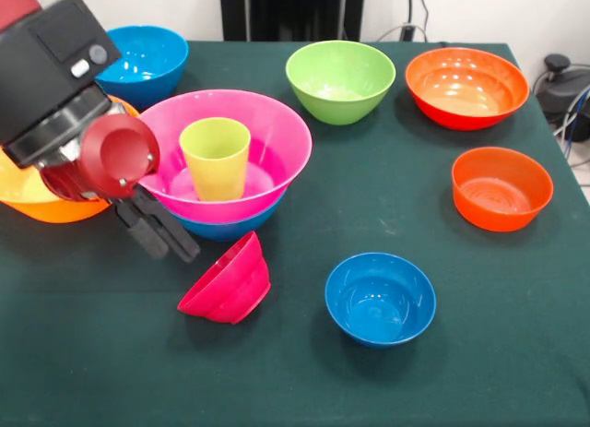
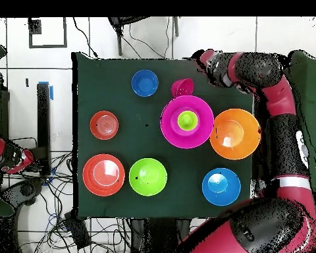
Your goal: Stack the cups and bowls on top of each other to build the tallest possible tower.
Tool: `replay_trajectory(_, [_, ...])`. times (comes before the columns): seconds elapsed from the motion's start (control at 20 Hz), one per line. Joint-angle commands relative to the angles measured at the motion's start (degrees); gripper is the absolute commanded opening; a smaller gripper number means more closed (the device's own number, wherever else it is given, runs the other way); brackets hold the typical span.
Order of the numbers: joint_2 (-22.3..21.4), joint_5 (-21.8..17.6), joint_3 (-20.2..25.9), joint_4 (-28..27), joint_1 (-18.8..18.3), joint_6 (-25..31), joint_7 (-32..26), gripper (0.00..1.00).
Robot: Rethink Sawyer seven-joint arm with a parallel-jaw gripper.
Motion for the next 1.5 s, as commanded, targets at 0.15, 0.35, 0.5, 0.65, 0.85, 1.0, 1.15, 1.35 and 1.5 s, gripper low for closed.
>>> replay_trajectory(0.15, [1.8,-5.6,3.3,-1.0,0.8,-3.6,-17.3,1.0])
replay_trajectory(0.35, [1.4,-6.3,3.4,0.5,0.6,-3.3,-16.4,1.0])
replay_trajectory(0.5, [2.0,-6.7,3.7,0.9,0.4,-3.8,-16.7,1.0])
replay_trajectory(0.65, [2.2,-7.2,3.7,1.1,0.4,-4.2,-16.7,1.0])
replay_trajectory(0.85, [2.3,-8.1,3.1,1.8,0.4,-4.3,-16.4,1.0])
replay_trajectory(1.0, [2.9,-8.4,3.4,1.7,0.3,-4.5,-16.5,1.0])
replay_trajectory(1.15, [3.3,-8.9,3.5,1.7,0.2,-4.3,-16.3,1.0])
replay_trajectory(1.35, [4.2,-9.8,2.4,0.7,0.8,-2.6,-15.6,1.0])
replay_trajectory(1.5, [4.9,-9.9,2.8,0.5,0.6,-3.1,-15.7,1.0])
